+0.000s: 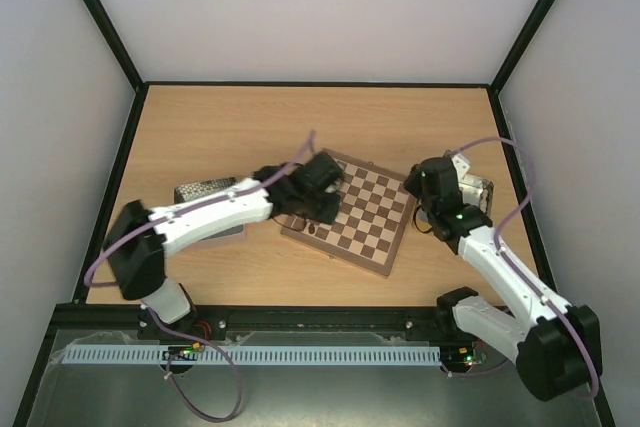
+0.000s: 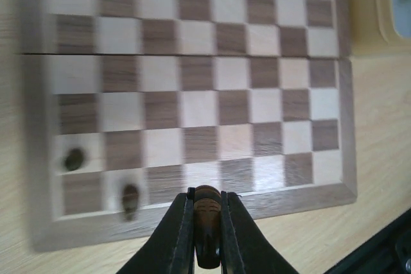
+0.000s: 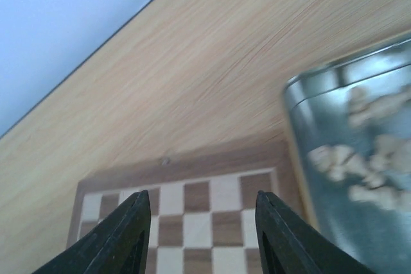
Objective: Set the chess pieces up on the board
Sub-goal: Place the chess piece on the chessboard.
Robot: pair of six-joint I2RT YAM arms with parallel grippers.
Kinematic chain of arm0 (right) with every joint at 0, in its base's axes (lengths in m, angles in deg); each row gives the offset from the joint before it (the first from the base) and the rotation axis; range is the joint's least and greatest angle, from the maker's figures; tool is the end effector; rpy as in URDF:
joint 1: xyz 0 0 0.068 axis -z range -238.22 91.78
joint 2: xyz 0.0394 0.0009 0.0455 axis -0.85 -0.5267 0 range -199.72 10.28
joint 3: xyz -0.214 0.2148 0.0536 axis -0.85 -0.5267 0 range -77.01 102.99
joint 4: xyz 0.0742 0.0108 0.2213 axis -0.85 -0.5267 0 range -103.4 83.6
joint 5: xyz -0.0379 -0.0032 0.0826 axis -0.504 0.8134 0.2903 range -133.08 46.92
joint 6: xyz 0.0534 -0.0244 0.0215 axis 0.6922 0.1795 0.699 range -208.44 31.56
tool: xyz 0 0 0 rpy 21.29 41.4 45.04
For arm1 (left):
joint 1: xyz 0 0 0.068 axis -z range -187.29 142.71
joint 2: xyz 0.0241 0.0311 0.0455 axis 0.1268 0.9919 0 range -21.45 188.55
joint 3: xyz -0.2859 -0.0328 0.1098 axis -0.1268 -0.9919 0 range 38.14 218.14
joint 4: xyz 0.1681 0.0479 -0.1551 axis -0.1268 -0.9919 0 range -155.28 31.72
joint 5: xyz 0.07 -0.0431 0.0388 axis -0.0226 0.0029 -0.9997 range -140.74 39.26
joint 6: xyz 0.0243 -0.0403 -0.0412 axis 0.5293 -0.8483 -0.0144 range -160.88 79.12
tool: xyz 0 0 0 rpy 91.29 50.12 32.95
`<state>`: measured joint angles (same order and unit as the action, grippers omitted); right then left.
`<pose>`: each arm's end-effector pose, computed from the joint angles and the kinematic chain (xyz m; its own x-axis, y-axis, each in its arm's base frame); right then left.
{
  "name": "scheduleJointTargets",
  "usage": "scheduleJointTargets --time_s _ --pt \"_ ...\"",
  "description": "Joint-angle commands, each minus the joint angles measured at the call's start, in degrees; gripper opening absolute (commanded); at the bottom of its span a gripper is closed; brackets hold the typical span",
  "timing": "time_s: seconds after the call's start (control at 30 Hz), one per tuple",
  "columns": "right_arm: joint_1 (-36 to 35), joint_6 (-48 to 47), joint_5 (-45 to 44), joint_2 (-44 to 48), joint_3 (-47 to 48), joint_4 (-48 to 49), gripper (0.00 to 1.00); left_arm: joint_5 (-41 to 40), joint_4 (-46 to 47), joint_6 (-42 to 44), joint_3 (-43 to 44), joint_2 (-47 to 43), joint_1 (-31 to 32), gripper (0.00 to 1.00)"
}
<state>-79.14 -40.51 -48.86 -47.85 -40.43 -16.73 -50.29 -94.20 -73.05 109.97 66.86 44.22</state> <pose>0.1761 0.0623 0.2810 -0.5351 0.5860 -0.6085 0.1817 0.7833 0.5945 0.1919 -0.2417 0.3138 -0.8357 0.1955 -0.5132 0.4026 0.8537 -0.3302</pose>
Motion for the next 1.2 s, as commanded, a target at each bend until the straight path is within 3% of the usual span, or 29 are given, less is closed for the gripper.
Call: scheduleJointTargets --time_s 0.0,0.27,0.87,1.17 --pt "2.10 2.72 -15.41 5.18 0.93 -7.84 0.45 -0.57 -0.27 -1.89 5.94 9.57 7.45 0.08" --pt "9.83 2.14 -15.43 10.05 -0.58 -10.54 0.47 -0.46 0.33 -3.06 13.37 20.32 14.72 0.08" --pt "10.03 1.63 -8.99 11.59 -3.46 -7.25 0.48 -5.33 -2.93 -2.50 20.00 30.30 17.10 0.11" --pt "10.08 1.83 -8.33 11.42 -3.90 -6.43 0.48 -5.71 -5.01 -3.22 20.21 29.65 17.77 0.10"
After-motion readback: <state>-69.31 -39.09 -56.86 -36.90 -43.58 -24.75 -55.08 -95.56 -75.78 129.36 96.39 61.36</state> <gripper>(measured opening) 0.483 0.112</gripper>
